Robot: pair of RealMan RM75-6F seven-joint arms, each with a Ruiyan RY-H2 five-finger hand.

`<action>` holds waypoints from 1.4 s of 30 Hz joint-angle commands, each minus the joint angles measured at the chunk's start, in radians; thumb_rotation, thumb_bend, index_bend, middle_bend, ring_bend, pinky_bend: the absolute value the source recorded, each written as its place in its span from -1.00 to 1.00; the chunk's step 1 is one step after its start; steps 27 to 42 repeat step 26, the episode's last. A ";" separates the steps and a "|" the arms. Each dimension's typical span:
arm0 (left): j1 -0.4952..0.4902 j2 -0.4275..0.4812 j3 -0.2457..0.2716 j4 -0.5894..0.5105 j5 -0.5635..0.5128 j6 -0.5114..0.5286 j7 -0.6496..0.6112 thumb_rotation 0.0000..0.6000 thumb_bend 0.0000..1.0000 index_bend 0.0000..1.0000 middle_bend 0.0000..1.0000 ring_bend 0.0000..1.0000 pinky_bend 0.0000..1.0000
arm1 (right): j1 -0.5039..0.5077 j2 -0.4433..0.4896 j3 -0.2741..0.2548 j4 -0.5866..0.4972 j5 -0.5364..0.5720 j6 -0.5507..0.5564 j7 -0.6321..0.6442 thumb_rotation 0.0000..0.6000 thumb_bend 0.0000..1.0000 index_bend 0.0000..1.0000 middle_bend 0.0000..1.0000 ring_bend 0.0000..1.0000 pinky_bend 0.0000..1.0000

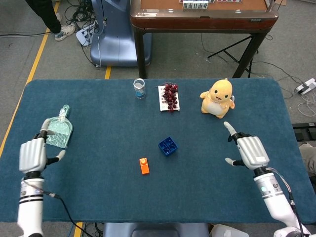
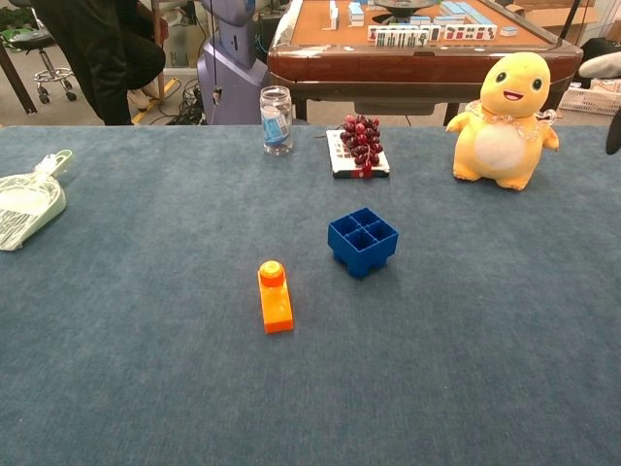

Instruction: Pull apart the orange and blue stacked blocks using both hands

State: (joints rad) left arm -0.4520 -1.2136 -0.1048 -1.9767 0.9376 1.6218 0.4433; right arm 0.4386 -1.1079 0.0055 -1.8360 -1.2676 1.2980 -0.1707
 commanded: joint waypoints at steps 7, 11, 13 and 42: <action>0.224 0.076 0.144 0.168 0.193 0.093 -0.203 1.00 -0.53 -0.89 -0.43 -0.43 0.02 | -0.123 0.035 -0.055 0.142 -0.153 0.078 0.228 1.00 -1.00 -1.00 -0.20 -0.33 -0.18; 0.270 0.066 0.158 0.232 0.234 0.094 -0.244 1.00 -0.53 -0.85 -0.43 -0.43 0.01 | -0.156 0.038 -0.059 0.169 -0.180 0.102 0.274 1.00 -1.00 -1.00 -0.20 -0.33 -0.18; 0.285 0.061 0.160 0.251 0.249 0.083 -0.262 1.00 -0.53 -0.84 -0.43 -0.43 0.01 | -0.169 0.039 -0.058 0.178 -0.188 0.110 0.284 1.00 -1.00 -1.00 -0.20 -0.33 -0.18; 0.287 0.042 0.146 0.286 0.331 -0.034 -0.248 1.00 -0.53 -0.82 -0.43 -0.43 0.01 | -0.207 0.031 -0.041 0.200 -0.192 0.088 0.314 1.00 -1.00 -1.00 -0.20 -0.33 -0.18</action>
